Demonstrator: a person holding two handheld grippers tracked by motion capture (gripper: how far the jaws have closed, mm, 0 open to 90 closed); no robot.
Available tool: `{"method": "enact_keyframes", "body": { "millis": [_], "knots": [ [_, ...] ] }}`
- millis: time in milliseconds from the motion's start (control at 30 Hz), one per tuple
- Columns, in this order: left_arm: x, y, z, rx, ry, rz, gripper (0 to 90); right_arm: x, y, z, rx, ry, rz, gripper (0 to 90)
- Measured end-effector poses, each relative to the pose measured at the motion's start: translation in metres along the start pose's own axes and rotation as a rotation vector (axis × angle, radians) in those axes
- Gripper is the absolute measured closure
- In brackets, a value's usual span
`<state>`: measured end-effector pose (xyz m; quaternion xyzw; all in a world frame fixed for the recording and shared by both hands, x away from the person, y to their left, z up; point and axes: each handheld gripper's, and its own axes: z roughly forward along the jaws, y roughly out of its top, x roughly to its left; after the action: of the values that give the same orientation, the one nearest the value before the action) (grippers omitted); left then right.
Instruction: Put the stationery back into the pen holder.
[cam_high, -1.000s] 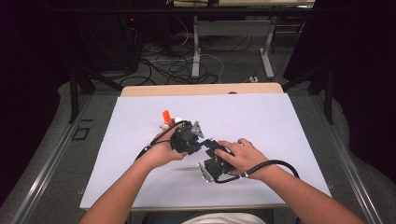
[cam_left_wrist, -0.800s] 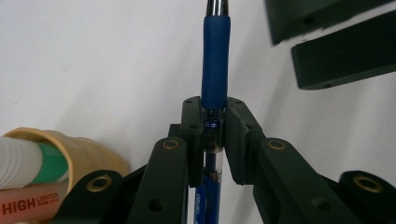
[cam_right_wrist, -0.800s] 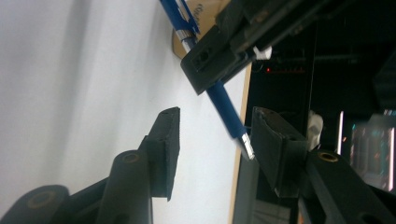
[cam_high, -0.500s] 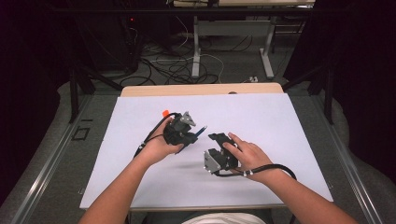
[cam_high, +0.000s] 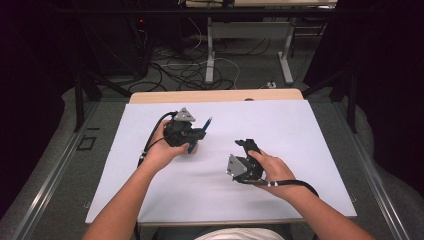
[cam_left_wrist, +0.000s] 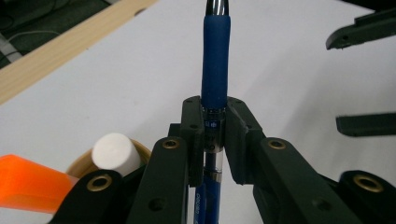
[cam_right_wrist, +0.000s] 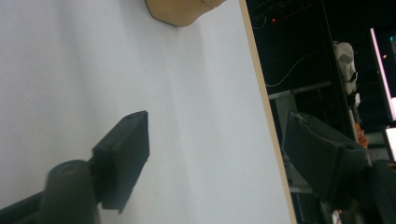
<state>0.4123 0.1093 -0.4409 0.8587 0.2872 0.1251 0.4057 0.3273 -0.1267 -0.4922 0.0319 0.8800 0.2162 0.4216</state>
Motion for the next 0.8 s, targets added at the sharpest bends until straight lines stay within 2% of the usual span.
{"method": "enact_keyframes", "body": {
  "millis": [33, 67, 133, 200, 233, 267, 333, 400, 433, 567, 600, 667, 800],
  "knots": [
    [0.002, 0.000, -0.002, -0.020, 0.005, -0.013, 78.9, -0.001, -0.001, 0.000, 0.004, 0.000, -0.004, 18.5],
    [0.003, 0.000, -0.003, -0.033, 0.009, -0.019, 78.9, 0.000, -0.003, 0.004, -0.032, -0.023, 0.003, 16.3],
    [0.006, -0.001, -0.005, -0.072, 0.022, -0.038, 78.9, 0.002, -0.004, 0.004, -0.039, -0.022, 0.050, 15.3],
    [0.010, -0.002, -0.008, -0.101, 0.027, -0.057, 78.9, 0.002, -0.007, 0.003, -0.013, -0.003, 0.079, 14.4],
    [0.012, -0.003, -0.010, -0.115, 0.035, -0.067, 78.9, 0.001, -0.008, 0.005, -0.032, -0.004, 0.066, 13.3],
    [0.012, -0.004, -0.010, -0.132, 0.045, -0.079, 78.9, 0.001, -0.009, 0.005, -0.023, -0.003, 0.073, 11.1],
    [0.017, -0.006, -0.014, -0.154, 0.053, -0.099, 78.9, 0.002, -0.011, 0.006, -0.022, -0.002, 0.108, 5.3],
    [0.021, -0.009, -0.015, -0.198, 0.075, -0.125, 78.9, 0.002, -0.014, 0.007, -0.028, 0.006, 0.138, 1.8],
    [0.023, -0.010, -0.016, -0.202, 0.082, -0.128, 78.9, 0.002, -0.015, 0.008, -0.025, 0.013, 0.151, 0.5],
    [0.030, -0.015, -0.019, -0.269, 0.125, -0.175, 78.9, 0.004, -0.019, 0.009, -0.018, 0.021, 0.198, 0.0],
    [0.031, -0.016, -0.019, -0.284, 0.131, -0.185, 78.9, 0.003, -0.020, 0.010, -0.022, 0.023, 0.190, 0.0],
    [0.034, -0.018, -0.019, -0.314, 0.145, -0.214, 78.9, 0.004, -0.021, 0.010, -0.018, 0.025, 0.210, 0.0],
    [0.037, -0.022, -0.016, -0.351, 0.178, -0.246, 79.0, 0.003, -0.022, 0.011, -0.023, 0.033, 0.221, 0.0]
  ]
}}
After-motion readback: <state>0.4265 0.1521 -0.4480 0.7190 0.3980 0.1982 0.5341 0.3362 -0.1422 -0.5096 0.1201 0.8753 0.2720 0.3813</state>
